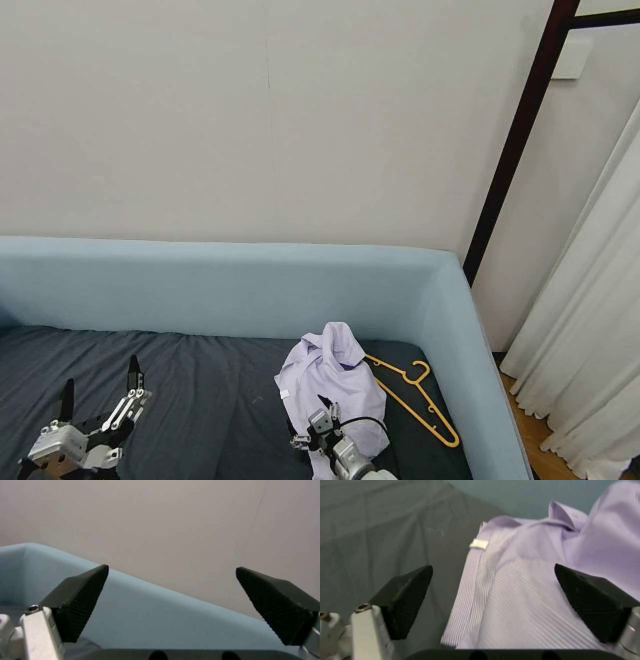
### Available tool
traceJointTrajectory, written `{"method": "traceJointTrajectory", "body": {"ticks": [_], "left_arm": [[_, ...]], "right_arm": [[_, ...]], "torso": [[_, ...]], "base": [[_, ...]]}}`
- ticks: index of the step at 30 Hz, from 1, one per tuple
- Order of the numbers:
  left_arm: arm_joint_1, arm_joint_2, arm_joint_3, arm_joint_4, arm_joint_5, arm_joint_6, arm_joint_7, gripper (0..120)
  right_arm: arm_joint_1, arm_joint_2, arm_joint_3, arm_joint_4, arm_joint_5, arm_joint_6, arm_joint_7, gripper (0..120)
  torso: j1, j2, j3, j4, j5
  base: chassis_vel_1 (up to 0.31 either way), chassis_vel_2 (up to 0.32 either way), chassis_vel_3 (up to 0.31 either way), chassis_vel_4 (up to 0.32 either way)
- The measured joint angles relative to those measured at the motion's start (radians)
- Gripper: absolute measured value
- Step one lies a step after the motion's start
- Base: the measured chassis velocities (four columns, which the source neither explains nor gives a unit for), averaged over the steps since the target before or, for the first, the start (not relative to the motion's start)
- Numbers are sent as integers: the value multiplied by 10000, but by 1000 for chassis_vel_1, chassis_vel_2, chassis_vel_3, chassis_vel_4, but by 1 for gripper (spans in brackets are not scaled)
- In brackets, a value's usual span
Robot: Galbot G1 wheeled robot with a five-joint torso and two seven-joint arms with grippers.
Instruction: Pick up the clothes from the sofa and hang them on the clothes hanger.
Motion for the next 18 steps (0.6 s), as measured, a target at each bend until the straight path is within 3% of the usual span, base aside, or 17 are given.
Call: {"method": "traceJointTrajectory", "body": {"ticks": [9, 13, 15, 18], "left_arm": [[-98, 80, 89, 25, -14, 141, -12, 100], [-105, 136, 99, -12, -28, 168, -25, 100], [-105, 141, 96, -15, -30, 168, -27, 100], [-86, 197, 40, -80, -54, 183, -41, 100]], "right_arm": [[-407, 470, 379, -529, -679, -175, 547, 76], [-571, 623, 497, -645, -1019, -513, 894, 58], [-578, 630, 507, -653, -1048, -531, 909, 56], [-687, 722, 685, -713, -1359, -768, 1184, 40]], "torso": [[0, 0, 0, 0, 0], [1, 0, 1, 0, 1], [0, 0, 1, 0, 1], [1, 0, 1, 1, 1]], "base": [[0, 0, 0, 0], [0, 0, 0, 0], [0, 0, 0, 0], [0, 0, 0, 0]]}}
